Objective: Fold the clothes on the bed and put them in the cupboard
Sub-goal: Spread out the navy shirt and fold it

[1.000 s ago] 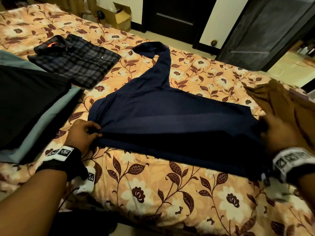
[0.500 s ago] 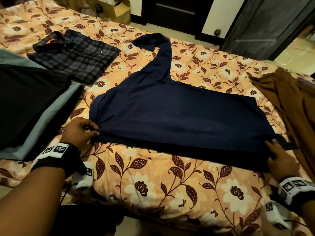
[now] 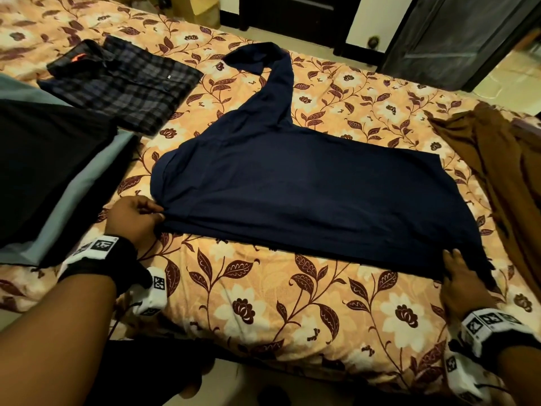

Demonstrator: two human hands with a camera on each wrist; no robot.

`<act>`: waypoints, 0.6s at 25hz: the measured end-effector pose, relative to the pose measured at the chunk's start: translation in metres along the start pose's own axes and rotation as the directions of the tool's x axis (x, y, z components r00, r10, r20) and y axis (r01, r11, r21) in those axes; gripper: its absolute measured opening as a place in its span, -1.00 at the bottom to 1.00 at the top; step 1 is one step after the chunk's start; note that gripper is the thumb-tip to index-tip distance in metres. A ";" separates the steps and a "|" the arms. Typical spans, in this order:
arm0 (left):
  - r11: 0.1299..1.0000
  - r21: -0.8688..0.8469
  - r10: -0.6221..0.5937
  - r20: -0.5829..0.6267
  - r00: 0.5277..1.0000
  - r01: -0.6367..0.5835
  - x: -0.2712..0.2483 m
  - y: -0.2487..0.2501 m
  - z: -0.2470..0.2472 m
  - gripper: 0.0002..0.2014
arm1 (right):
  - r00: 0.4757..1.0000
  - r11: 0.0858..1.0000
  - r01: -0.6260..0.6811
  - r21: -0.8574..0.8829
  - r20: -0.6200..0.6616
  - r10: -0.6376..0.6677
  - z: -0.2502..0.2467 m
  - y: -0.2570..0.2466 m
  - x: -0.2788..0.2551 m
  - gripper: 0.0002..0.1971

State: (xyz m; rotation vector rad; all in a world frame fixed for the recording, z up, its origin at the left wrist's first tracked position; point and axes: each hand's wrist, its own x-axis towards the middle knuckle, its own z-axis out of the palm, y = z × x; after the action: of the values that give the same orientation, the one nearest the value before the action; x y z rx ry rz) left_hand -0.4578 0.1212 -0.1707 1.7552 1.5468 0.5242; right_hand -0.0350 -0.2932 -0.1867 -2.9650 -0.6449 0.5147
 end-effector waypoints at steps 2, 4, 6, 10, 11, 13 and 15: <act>0.997 0.079 0.004 -0.018 1.000 -0.002 -0.001 0.003 0.000 -0.86 | 0.998 1.000 -0.018 -0.020 0.052 0.019 -0.003 -0.004 -0.002 -0.30; 0.967 0.253 0.029 -0.083 0.996 -0.007 -0.007 0.015 -0.001 -0.76 | 0.992 0.998 -0.038 -0.057 0.120 0.045 -0.013 -0.011 -0.007 -0.11; 0.930 0.369 0.080 -0.192 0.978 -0.004 -0.027 0.048 0.010 -0.70 | 0.987 0.989 -0.080 -0.123 0.128 0.096 -0.031 -0.024 -0.016 -0.02; 0.701 0.490 0.510 0.165 0.844 -0.519 -0.086 0.135 0.092 -0.63 | 0.986 0.986 0.087 -0.139 -0.129 -0.105 -0.024 -0.082 -0.036 -0.55; 0.649 0.466 0.520 0.305 0.798 -0.601 -0.098 0.148 0.123 -0.59 | 0.973 0.976 0.180 -0.122 -0.126 -0.195 -0.015 -0.109 -0.039 -0.58; 0.604 0.431 0.435 0.527 0.730 -0.670 -0.111 0.160 0.175 -0.51 | 0.933 0.933 0.356 -0.053 -0.038 -0.358 0.005 -0.164 -0.040 -0.51; 0.628 0.427 0.312 0.627 0.713 -0.650 -0.107 0.155 0.208 -0.46 | 0.913 0.916 0.401 0.012 0.070 -0.401 0.021 -0.199 -0.032 -0.44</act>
State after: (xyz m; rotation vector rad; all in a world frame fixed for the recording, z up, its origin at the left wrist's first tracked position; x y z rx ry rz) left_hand -0.2262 -0.0367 -0.1745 2.6154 0.8555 -0.2693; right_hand -0.1476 -0.1260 -0.1703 -2.7084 -1.2249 0.5791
